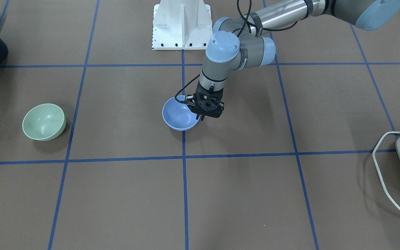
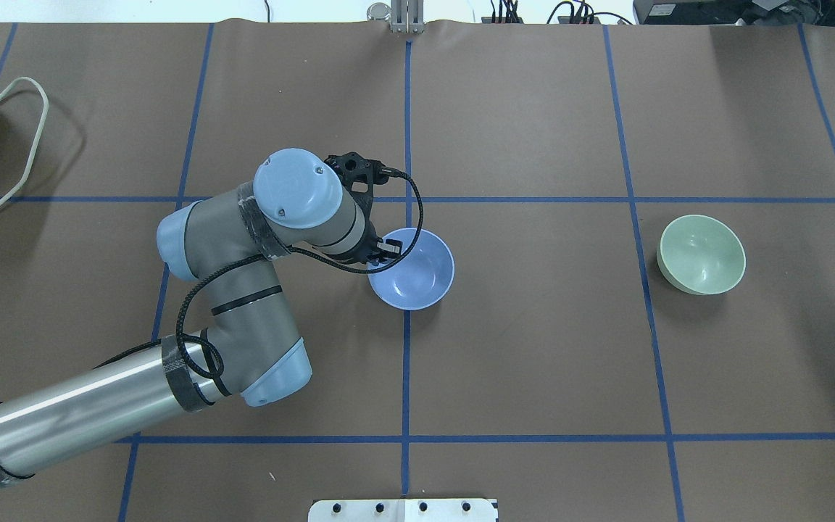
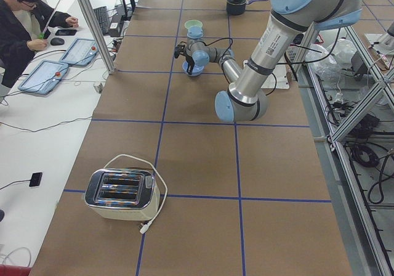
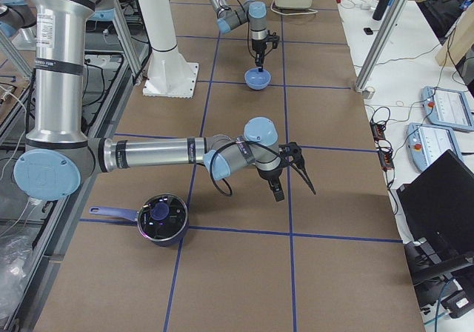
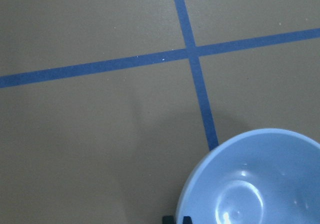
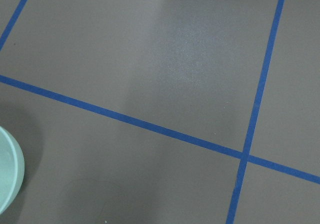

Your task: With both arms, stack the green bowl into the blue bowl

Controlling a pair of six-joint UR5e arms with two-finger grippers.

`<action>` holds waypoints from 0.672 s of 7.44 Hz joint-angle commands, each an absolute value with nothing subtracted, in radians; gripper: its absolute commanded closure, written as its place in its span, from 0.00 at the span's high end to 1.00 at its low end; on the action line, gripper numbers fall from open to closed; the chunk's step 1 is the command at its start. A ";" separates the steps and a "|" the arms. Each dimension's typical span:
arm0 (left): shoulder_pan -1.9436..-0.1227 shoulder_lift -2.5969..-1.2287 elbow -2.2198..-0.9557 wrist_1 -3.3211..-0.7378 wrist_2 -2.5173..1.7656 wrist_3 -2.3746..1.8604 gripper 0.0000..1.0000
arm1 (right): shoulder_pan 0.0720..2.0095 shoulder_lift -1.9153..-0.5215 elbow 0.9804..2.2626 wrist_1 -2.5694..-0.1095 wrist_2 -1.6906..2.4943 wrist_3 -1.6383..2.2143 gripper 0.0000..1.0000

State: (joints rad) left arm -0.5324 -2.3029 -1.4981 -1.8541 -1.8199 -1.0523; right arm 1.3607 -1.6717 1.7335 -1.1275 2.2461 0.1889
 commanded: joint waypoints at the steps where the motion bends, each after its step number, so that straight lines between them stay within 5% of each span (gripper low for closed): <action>1: -0.535 -2.296 -1.537 -1.844 -1.708 -1.034 1.00 | 1.361 -1.669 1.736 -1.127 2.250 0.201 1.00; 5: -0.809 -2.119 -1.907 -1.520 -2.029 -0.713 1.00 | 1.324 -1.647 1.781 -1.140 2.325 0.391 1.00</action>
State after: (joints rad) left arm -0.7107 -2.2030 -1.7583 -1.6487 -1.9381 -0.8389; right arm 1.3463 -1.6508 1.7598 -1.1336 2.2967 0.3212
